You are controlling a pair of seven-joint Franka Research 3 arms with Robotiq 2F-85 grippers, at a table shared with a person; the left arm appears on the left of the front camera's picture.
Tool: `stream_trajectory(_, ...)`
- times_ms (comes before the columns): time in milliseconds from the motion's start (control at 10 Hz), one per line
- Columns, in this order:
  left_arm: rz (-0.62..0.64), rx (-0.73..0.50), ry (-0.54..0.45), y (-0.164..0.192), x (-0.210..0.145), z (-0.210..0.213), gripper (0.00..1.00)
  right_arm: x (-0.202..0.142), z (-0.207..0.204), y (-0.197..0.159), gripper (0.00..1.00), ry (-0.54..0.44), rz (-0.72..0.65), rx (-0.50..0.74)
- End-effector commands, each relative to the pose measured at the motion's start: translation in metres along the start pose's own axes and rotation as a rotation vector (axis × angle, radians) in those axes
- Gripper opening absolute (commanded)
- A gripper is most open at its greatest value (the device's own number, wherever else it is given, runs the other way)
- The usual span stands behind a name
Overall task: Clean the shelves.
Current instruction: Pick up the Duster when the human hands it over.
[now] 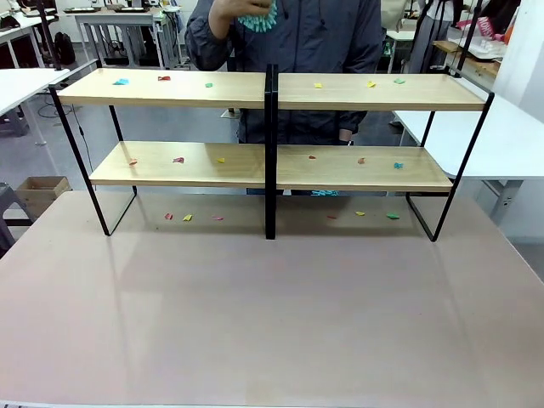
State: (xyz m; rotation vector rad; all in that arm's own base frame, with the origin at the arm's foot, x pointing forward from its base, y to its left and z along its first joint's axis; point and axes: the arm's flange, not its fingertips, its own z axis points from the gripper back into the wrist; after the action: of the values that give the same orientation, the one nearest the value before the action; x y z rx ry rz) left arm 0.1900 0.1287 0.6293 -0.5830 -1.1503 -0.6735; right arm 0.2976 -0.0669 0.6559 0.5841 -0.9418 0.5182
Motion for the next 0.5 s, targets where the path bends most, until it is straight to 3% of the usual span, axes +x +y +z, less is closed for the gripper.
stream_trajectory(0, -0.002, -0.002, -0.016, -0.006, -0.009, -0.012, 1.0, -0.033, 0.002, 0.013, 1.0, -0.063, 0.032, 0.028)
stream_trajectory(400, -0.004, -0.033, -0.011, 0.003, -0.015, -0.012, 1.0, -0.055, 0.001, 0.021, 1.0, -0.08, 0.019, 0.015)
